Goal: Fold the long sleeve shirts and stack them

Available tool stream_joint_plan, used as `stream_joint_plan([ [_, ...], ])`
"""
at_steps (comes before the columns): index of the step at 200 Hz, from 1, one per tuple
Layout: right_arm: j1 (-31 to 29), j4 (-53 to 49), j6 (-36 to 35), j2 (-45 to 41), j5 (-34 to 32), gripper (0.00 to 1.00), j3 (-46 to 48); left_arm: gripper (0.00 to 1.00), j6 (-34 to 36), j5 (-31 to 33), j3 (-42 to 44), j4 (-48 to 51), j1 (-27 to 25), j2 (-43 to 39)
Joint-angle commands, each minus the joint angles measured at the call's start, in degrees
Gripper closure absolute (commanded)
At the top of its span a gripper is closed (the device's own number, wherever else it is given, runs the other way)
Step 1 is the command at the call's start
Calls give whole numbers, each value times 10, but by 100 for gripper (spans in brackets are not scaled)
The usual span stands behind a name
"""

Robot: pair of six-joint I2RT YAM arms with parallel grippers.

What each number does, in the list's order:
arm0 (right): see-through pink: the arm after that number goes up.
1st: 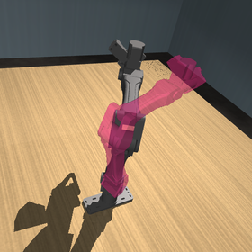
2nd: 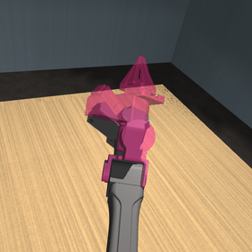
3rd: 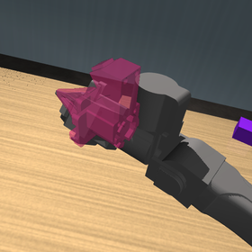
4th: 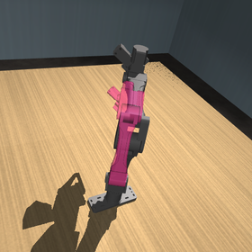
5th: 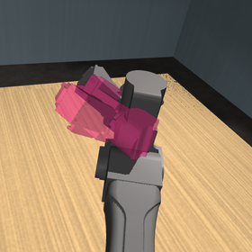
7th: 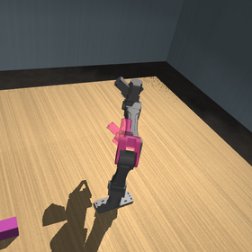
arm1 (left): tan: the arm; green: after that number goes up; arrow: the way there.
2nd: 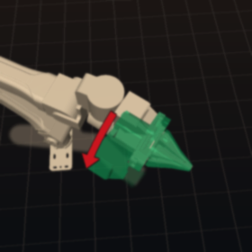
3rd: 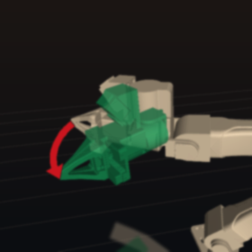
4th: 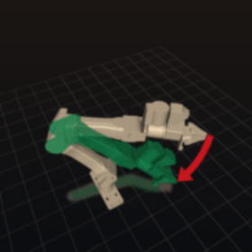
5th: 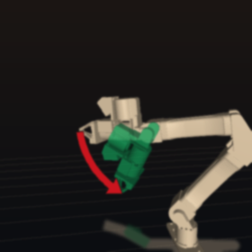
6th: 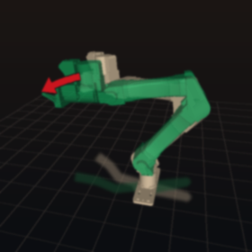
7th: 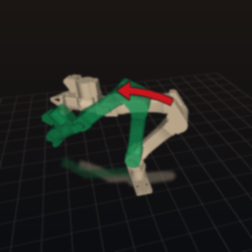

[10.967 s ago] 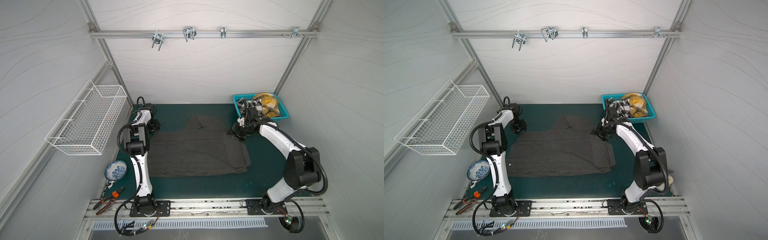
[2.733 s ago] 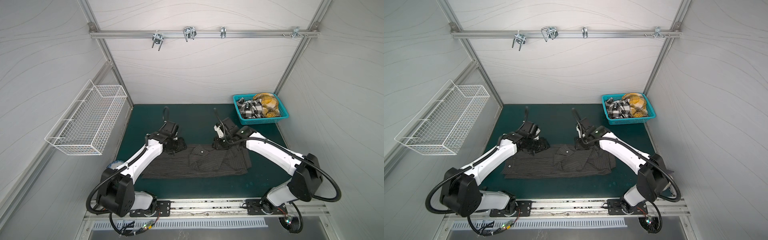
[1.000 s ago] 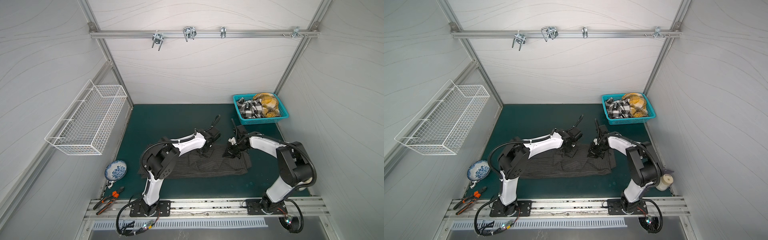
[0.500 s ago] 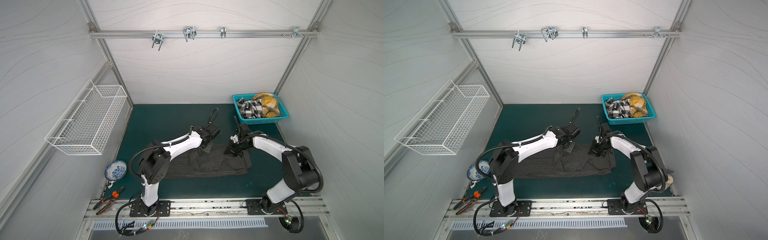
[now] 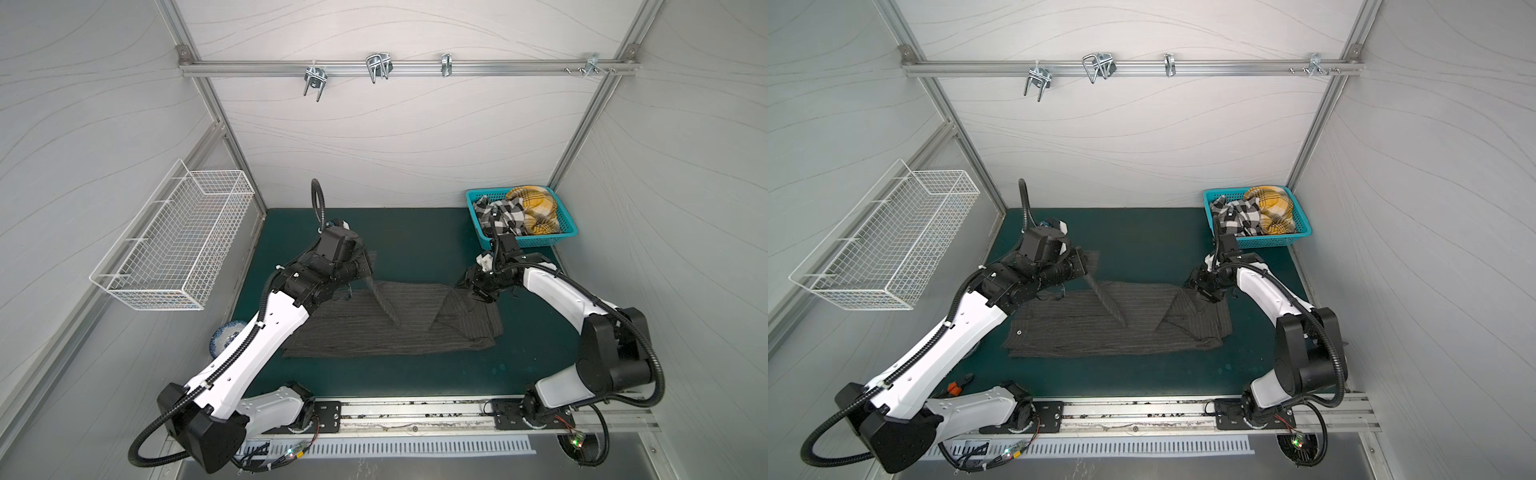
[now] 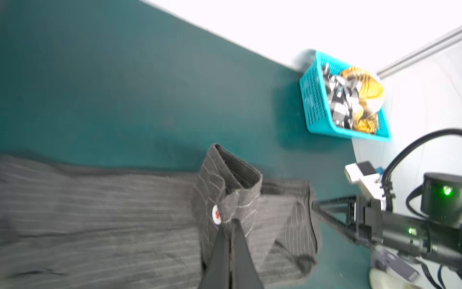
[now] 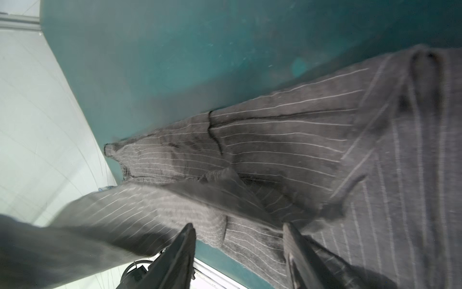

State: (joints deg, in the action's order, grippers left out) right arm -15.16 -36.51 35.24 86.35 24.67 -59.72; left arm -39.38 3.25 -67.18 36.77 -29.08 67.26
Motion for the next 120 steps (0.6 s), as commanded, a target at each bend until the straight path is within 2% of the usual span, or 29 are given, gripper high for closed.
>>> stream_joint_plan([
  [1,5,-21,-17,14,7,42,8,100,-44,-64,41,-70,14,2],
  [61,5,-30,-36,28,5,44,13,100,-57,-72,61,-81,42,16],
  [120,4,-37,-69,72,-46,42,10,100,-59,-91,-22,-77,57,25],
])
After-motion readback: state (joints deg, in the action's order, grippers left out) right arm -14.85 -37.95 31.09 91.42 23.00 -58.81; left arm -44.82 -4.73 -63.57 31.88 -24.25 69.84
